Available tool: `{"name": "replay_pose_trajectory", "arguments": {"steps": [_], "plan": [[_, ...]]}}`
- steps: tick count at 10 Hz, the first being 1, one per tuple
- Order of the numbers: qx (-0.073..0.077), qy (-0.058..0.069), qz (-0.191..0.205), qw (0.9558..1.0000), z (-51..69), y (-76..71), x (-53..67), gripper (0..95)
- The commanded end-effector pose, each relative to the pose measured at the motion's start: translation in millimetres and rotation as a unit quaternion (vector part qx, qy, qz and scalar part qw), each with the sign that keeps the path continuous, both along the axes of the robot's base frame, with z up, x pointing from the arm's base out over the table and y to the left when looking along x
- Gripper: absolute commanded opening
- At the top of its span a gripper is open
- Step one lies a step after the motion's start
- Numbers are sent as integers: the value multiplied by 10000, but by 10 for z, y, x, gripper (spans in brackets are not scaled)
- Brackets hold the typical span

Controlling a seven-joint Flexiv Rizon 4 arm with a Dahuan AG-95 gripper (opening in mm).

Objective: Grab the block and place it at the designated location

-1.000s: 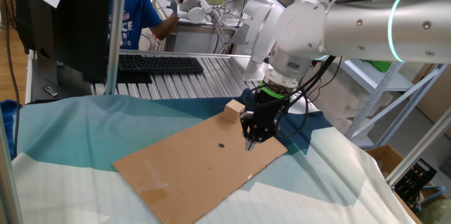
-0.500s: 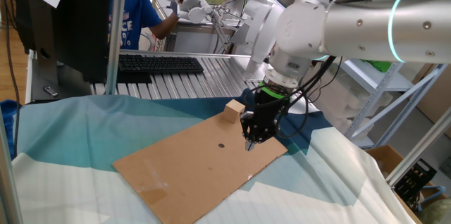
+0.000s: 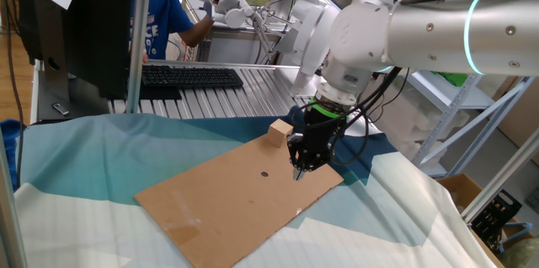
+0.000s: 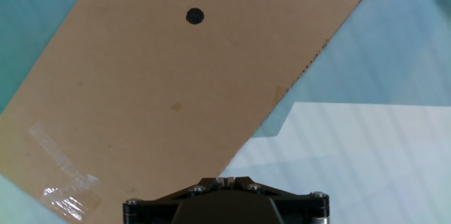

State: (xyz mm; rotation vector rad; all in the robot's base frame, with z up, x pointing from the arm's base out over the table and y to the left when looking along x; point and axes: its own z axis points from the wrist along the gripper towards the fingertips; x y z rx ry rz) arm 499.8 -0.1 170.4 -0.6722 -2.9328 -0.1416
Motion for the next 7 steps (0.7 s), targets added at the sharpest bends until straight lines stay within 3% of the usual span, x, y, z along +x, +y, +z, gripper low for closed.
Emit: {"name": "replay_pose_trajectory", "arguments": {"steps": [1, 3, 7], "plan": [[2, 6, 5, 10000, 0, 0, 1, 0], [74, 34, 55, 10000, -3, 0, 1, 0], [77, 34, 77, 9999, -3, 0, 1, 0]]}}
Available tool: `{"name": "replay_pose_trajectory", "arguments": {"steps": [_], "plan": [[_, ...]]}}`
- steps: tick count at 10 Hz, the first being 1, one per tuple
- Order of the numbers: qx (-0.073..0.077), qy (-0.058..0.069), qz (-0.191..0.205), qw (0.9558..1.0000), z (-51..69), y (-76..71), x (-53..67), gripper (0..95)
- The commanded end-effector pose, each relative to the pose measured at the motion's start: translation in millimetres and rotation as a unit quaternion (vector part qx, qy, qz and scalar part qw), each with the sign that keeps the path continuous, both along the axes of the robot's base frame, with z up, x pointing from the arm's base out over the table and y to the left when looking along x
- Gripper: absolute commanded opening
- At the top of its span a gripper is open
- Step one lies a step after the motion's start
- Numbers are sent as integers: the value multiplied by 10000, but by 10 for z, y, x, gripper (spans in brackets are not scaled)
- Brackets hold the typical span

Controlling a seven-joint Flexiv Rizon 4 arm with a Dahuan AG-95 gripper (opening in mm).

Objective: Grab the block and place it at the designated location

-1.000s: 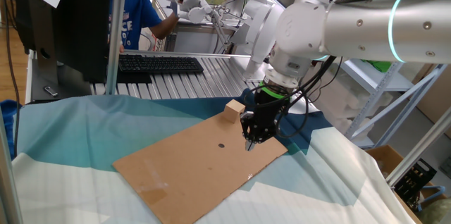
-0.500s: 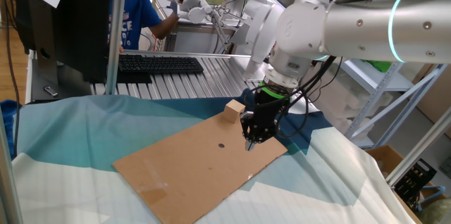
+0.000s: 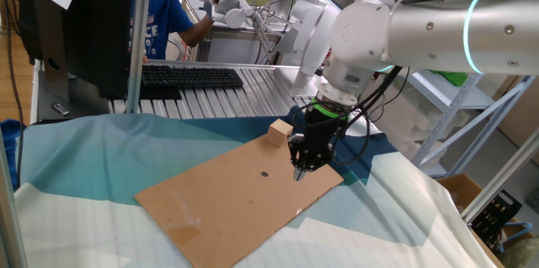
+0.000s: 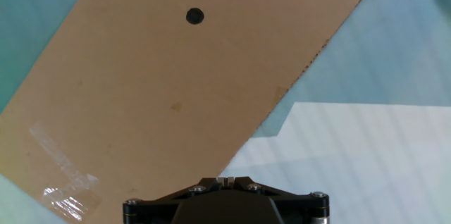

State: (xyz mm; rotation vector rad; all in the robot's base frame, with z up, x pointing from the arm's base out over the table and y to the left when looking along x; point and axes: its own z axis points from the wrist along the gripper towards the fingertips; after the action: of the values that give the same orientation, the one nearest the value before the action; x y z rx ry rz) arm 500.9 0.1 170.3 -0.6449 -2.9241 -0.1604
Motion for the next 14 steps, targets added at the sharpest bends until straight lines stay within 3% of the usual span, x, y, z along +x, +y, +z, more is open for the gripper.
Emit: {"name": "replay_pose_trajectory", "arguments": {"steps": [1, 13, 14], "plan": [[-9, -18, 14, 10000, -2, -1, -9, 0], [-11, -110, 299, 9995, 5, -3, -11, 0], [-12, -115, 282, 9995, 6, -3, -11, 190]]}}
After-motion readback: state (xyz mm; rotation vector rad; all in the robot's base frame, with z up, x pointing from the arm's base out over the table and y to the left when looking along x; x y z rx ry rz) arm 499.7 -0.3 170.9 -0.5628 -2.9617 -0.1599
